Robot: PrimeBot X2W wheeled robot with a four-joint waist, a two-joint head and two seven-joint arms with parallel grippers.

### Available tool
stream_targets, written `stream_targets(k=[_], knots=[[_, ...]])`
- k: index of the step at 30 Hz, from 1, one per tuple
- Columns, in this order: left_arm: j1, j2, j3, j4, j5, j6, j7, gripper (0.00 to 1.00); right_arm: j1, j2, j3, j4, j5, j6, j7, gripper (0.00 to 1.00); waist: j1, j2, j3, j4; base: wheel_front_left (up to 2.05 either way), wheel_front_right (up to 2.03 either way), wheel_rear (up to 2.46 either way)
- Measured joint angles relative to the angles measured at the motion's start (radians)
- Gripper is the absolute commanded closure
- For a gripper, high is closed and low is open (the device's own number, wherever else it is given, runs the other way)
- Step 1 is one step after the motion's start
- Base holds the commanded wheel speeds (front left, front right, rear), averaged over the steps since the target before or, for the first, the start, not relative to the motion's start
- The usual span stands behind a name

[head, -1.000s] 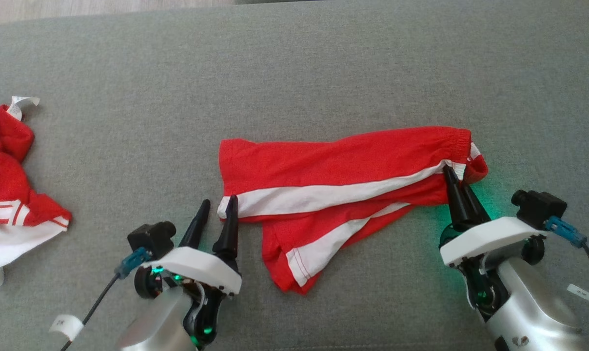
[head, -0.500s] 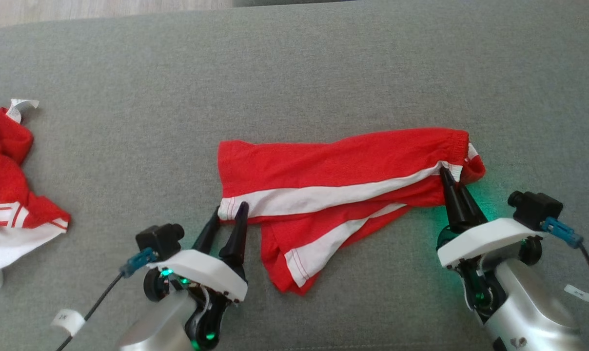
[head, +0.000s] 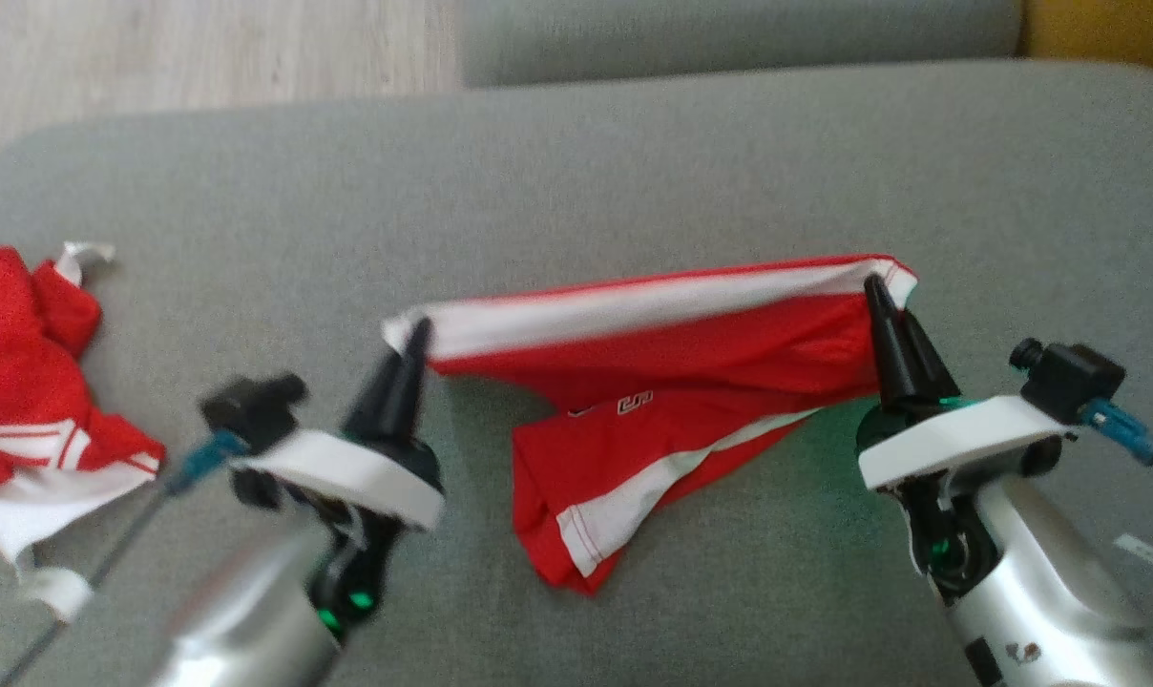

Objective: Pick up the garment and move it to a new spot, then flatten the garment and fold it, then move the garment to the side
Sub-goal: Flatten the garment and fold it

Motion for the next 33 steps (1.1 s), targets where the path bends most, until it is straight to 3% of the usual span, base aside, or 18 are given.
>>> stream_targets(k=[5,10,19,28,33], knots=[[-0.071,0.065,0.091,-0.102,0.059,-0.007,0.000,1.00,-0.059,-0.041,0.009,-0.093,0.027,0.000,0.000,1.00,-0.0001,0.0000,-0.083,-0.011,0.00,0.00,0.00],[-0.154,0.114,0.122,-0.189,0.112,-0.007,0.000,1.00,-0.172,-0.113,0.068,-0.158,0.086,0.000,0.000,1.00,-0.0001,0.0000,-0.143,-0.028,0.00,0.00,0.00],[-0.258,0.177,0.135,-0.180,0.130,-0.007,0.012,1.00,-0.305,-0.212,0.132,-0.201,0.186,0.000,0.089,1.00,-0.0002,0.0000,-0.167,-0.045,0.00,0.00,0.00],[-0.393,0.153,0.134,-0.007,0.177,0.030,0.047,1.00,-0.465,-0.217,0.240,-0.070,0.191,0.000,0.170,1.00,0.0001,0.0000,-0.070,-0.043,0.00,0.00,0.00],[-0.572,0.106,0.158,0.099,0.261,0.065,0.010,1.00,-0.704,-0.205,0.284,0.051,0.105,0.000,0.043,1.00,0.0003,0.0000,0.024,-0.038,0.00,0.00,0.00]])
